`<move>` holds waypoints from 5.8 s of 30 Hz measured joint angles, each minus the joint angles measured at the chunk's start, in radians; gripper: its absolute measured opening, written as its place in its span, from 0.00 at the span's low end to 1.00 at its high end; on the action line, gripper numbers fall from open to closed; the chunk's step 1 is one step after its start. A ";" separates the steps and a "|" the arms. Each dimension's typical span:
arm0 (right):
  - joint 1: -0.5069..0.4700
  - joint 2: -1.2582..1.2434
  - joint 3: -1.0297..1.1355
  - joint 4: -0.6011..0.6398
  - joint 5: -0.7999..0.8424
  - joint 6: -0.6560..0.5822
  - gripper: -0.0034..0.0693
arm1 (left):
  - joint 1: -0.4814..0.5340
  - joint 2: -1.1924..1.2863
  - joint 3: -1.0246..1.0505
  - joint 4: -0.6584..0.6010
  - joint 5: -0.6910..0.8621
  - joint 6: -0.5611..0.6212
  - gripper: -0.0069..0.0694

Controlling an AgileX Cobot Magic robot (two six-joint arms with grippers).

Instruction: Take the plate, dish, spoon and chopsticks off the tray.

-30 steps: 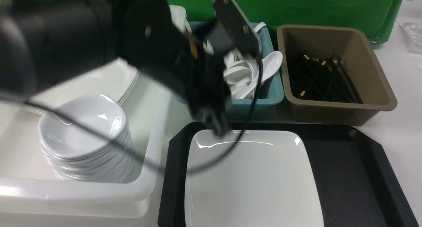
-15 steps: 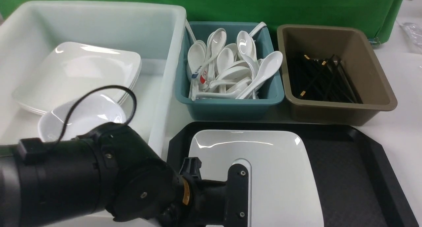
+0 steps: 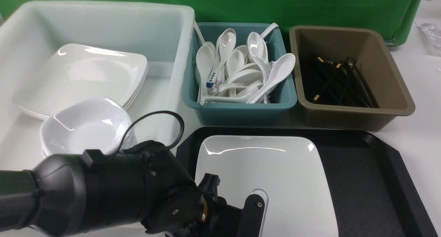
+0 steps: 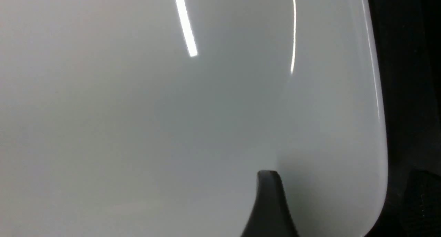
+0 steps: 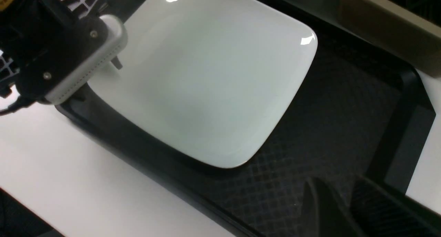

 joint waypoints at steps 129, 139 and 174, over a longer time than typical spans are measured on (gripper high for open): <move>0.000 -0.001 0.000 -0.224 -0.130 0.237 0.08 | 0.740 -0.119 -0.192 0.398 -0.172 -0.285 0.13; 0.000 -0.001 0.000 -0.188 -0.130 0.208 0.08 | 0.742 -0.027 -0.234 0.407 -0.167 -0.270 0.16; 0.000 -0.001 0.000 -0.136 -0.137 0.183 0.08 | 0.739 -0.765 -0.073 -0.650 -0.076 -0.222 0.14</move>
